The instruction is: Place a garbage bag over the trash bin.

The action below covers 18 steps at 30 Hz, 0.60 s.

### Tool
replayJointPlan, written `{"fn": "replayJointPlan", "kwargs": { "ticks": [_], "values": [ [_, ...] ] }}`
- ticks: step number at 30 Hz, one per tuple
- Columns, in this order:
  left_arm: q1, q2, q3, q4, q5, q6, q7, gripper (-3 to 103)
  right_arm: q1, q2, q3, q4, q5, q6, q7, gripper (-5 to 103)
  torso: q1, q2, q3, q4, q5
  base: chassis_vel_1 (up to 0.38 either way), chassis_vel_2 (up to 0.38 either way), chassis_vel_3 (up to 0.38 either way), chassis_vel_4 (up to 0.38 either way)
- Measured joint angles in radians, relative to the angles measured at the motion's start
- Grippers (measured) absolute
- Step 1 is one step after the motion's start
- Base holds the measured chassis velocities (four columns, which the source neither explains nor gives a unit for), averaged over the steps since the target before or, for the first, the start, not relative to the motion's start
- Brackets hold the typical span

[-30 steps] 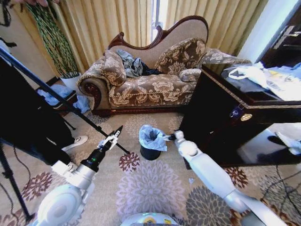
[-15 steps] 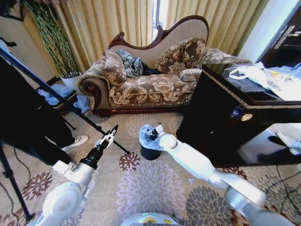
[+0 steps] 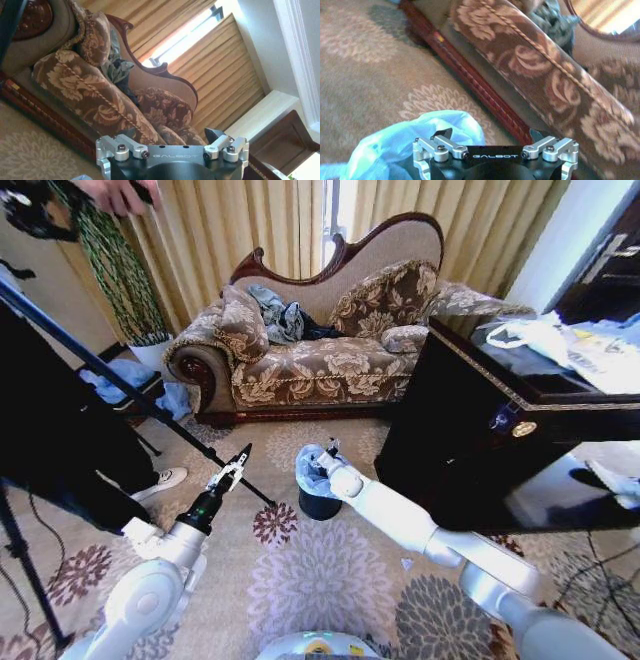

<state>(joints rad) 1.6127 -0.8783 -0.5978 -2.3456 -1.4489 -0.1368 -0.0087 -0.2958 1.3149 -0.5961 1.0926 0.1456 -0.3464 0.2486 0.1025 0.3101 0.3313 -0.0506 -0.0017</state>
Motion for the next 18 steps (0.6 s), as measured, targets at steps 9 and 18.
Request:
{"fn": "replayJointPlan", "kwargs": {
  "ticks": [9,18],
  "values": [
    [-0.032,-0.003,0.023,0.028,-0.014,-0.004,0.01,93,-0.002,-0.035,-0.026,-0.048,-0.244,0.197,-0.08,100,0.0,0.0,0.0,0.0,0.0001,0.0,0.0,0.0,0.0],
    [-0.042,-0.03,0.041,0.033,-0.016,-0.009,0.014,93,0.085,-0.041,-0.092,-0.042,0.121,0.031,-0.127,87,0.0,0.0,0.0,0.0002,0.0002,0.0,0.0,0.0,0.0]
  ]
}}
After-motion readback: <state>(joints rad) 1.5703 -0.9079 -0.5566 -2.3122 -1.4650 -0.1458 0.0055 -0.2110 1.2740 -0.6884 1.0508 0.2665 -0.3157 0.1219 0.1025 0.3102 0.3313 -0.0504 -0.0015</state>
